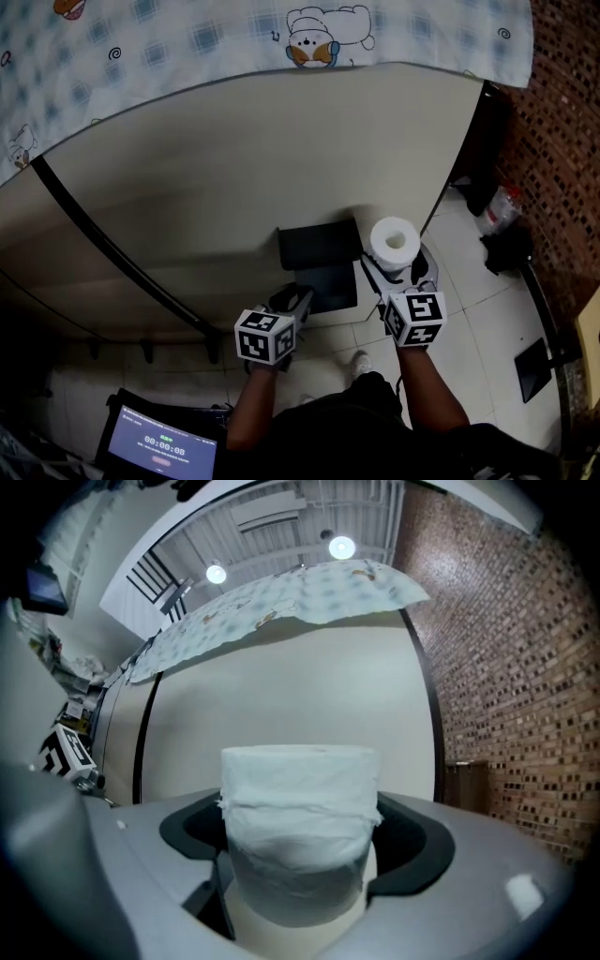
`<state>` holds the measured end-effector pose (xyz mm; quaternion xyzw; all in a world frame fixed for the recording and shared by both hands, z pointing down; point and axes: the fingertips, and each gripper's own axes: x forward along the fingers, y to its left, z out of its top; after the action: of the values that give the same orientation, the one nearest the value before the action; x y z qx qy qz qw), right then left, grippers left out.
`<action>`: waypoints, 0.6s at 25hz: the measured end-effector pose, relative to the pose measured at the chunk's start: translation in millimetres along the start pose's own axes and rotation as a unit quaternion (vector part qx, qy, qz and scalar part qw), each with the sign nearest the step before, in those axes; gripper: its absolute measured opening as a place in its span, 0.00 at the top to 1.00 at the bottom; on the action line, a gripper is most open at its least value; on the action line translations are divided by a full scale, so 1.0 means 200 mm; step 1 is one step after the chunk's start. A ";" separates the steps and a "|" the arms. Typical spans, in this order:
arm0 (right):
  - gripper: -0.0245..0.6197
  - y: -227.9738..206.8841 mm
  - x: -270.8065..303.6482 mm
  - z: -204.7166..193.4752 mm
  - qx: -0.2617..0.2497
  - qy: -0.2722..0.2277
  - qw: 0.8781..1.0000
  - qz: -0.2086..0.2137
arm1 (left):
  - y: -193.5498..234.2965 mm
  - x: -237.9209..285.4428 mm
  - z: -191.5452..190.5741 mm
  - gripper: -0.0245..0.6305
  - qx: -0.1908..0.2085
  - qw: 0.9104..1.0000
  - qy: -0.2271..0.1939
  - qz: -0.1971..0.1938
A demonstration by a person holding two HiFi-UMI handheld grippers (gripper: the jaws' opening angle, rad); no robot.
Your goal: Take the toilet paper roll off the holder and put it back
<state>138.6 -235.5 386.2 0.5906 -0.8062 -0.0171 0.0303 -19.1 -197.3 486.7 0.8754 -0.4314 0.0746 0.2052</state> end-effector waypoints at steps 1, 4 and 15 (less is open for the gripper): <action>0.27 -0.03 0.00 -0.02 0.011 0.003 1.000 -0.003 | 0.00 0.00 0.00 0.73 0.000 1.000 0.000 0.002; 0.27 -0.11 0.01 -0.07 0.049 0.008 0.999 -0.010 | 0.00 0.01 0.00 0.73 0.000 1.000 0.003 0.006; 0.27 -0.21 0.16 -0.39 0.277 0.038 0.960 0.019 | 0.00 0.02 0.00 0.73 -0.003 1.000 0.006 0.011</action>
<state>175.0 -277.9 462.4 0.5607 -0.7887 0.2299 -0.1033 -16.8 -199.7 486.8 0.8696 -0.4398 0.0808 0.2093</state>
